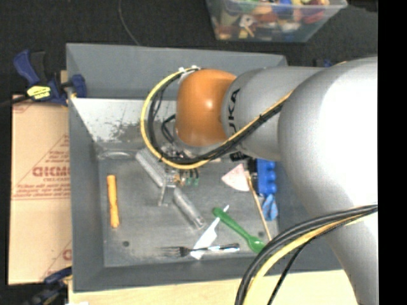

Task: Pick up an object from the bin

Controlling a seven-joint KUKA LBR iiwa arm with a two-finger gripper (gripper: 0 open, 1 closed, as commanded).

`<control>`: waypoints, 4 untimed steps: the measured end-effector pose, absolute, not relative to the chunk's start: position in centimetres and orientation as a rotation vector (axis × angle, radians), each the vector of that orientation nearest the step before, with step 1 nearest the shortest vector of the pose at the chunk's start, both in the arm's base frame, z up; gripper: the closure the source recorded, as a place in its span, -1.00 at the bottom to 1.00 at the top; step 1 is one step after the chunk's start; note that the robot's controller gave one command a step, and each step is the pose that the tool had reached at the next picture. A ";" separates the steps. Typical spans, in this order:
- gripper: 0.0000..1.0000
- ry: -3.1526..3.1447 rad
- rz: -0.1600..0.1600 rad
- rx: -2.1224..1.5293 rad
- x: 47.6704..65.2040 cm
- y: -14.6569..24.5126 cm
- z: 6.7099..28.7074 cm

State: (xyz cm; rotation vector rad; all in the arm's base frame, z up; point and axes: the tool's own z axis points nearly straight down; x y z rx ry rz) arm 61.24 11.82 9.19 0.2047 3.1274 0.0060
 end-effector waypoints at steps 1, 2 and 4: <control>-1.00 3.091 0.015 0.370 61.2 12.0 7.5; -1.00 3.034 0.018 0.711 57.6 11.0 7.3; 1.00 3.001 0.024 0.807 57.6 11.9 7.4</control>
Offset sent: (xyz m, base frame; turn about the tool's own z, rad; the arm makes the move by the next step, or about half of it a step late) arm -0.0393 -0.0070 -0.0219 0.3315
